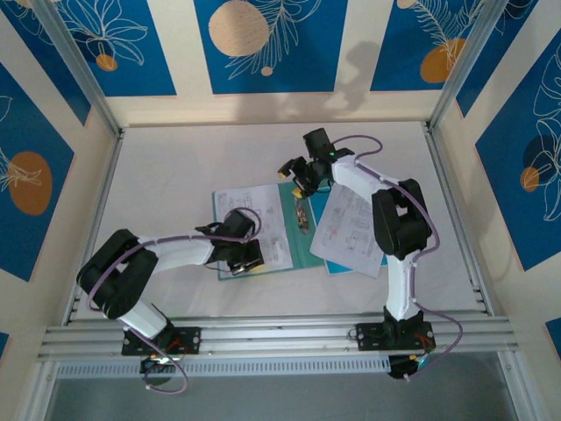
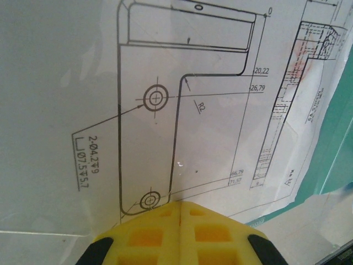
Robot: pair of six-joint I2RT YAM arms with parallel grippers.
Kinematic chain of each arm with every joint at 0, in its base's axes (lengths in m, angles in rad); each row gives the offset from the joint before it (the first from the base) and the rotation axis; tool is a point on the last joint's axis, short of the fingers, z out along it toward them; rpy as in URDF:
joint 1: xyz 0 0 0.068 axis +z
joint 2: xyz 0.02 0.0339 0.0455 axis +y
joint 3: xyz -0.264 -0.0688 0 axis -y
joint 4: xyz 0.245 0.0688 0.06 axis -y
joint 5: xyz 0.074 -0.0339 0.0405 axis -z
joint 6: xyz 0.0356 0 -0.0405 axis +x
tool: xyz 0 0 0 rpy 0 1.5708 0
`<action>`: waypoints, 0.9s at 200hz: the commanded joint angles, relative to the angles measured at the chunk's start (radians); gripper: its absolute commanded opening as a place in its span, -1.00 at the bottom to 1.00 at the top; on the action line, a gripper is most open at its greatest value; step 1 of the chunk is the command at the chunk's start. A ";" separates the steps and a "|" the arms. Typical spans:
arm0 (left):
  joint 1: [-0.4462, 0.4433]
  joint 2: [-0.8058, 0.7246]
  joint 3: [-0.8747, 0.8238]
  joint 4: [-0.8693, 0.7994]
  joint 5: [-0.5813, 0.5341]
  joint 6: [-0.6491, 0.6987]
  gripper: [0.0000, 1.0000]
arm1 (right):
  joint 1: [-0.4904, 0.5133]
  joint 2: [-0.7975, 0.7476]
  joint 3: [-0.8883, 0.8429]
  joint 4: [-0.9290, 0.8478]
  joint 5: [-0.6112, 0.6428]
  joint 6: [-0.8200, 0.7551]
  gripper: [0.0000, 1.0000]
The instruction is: Put the files into the folder
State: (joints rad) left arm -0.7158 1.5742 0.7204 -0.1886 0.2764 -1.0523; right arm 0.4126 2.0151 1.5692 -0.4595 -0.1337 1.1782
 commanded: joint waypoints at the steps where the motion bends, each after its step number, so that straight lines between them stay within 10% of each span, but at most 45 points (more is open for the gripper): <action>1: 0.029 0.025 0.002 -0.165 -0.048 0.060 -1.00 | -0.026 -0.145 0.011 -0.058 0.053 -0.077 0.29; 128: 0.118 -0.004 0.094 -0.200 0.008 0.105 -1.00 | -0.285 -0.516 -0.550 -0.276 0.076 -0.228 0.22; 180: -0.002 0.052 0.216 -0.082 0.120 0.058 -0.51 | -0.319 -0.531 -0.667 -0.281 0.103 -0.212 0.25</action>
State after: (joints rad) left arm -0.6601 1.5768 0.8612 -0.3477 0.3019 -0.9680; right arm 0.1192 1.5066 0.9421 -0.7071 -0.0479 0.9768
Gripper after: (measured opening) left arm 0.205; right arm 0.624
